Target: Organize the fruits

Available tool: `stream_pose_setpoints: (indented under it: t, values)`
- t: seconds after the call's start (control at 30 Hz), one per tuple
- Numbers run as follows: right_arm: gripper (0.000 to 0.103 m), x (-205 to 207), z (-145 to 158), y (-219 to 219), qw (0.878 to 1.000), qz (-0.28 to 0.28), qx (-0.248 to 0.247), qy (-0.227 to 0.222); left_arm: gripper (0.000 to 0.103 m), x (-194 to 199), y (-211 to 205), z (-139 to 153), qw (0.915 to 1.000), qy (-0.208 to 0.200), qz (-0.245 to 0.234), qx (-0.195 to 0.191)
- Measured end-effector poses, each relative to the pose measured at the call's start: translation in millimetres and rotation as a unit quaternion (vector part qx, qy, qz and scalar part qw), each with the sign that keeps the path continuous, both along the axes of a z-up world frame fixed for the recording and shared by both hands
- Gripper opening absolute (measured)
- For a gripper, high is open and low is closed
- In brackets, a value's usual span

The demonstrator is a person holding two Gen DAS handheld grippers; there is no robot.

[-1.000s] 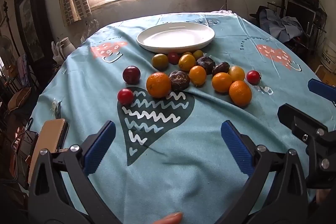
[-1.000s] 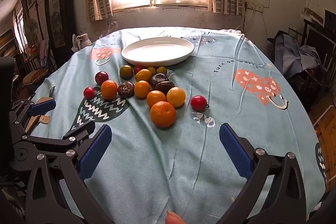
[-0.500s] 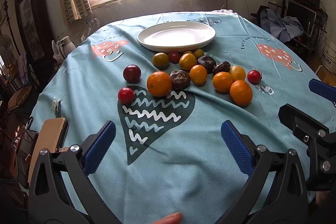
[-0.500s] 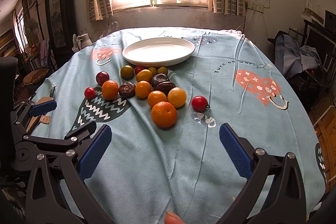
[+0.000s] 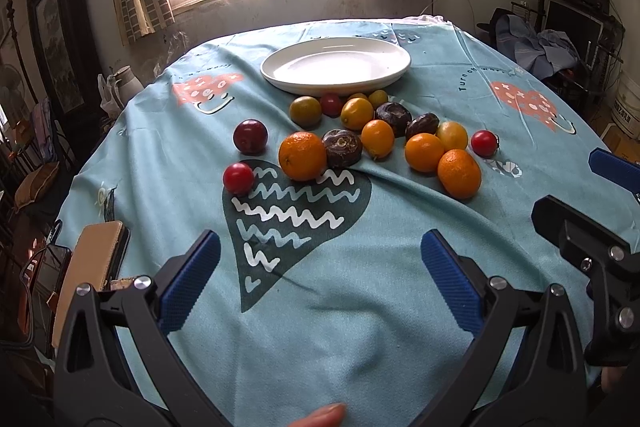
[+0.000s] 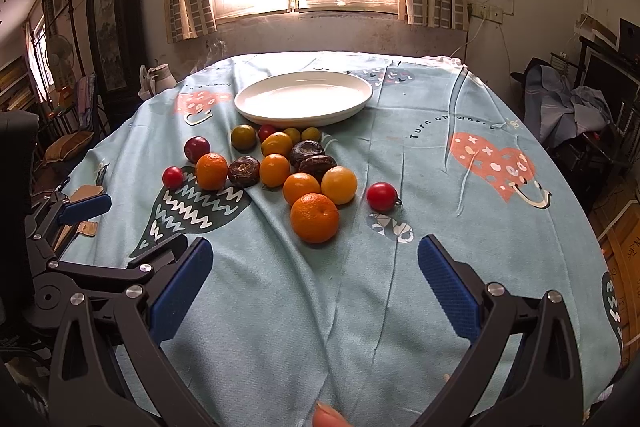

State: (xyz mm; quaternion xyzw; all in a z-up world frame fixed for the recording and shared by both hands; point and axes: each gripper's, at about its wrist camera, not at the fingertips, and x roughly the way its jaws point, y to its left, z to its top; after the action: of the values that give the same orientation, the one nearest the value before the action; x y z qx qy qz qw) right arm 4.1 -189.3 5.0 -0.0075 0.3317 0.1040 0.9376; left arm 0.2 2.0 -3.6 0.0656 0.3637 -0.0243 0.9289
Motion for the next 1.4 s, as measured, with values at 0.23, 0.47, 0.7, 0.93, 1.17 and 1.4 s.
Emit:
stream_pose_setpoints:
  t: [0.23,0.47,0.7,0.93,1.17,1.4]
  values:
    - [0.102,0.1,-0.5,-0.6,1.000,0.000,0.000,0.000,0.101,1.3,-2.1,-3.6,1.0000,0.006,-0.001,-0.001]
    - [0.102,1.1,-0.4,-1.2,1.000,0.000,0.001,0.000,0.101,0.9,-3.5,-4.6,1.0000,0.008,-0.002,-0.001]
    - [0.102,0.0,-0.1,1.3,1.000,0.000,0.001,0.000,0.101,1.0,-3.7,-5.4,1.0000,0.009,-0.002,-0.001]
    - [0.102,-1.9,-0.8,6.4,1.000,0.002,0.003,0.000,0.101,0.1,-4.5,-8.0,0.9999,0.011,0.000,-0.002]
    - [0.102,-3.6,-0.4,6.2,1.000,0.003,0.005,0.000,0.101,-0.1,-4.5,-8.0,0.9999,0.013,-0.001,-0.002]
    - [0.102,-3.9,0.0,6.3,1.000,0.004,0.006,0.001,0.101,0.7,-3.8,-7.3,0.9999,0.014,0.000,-0.003]
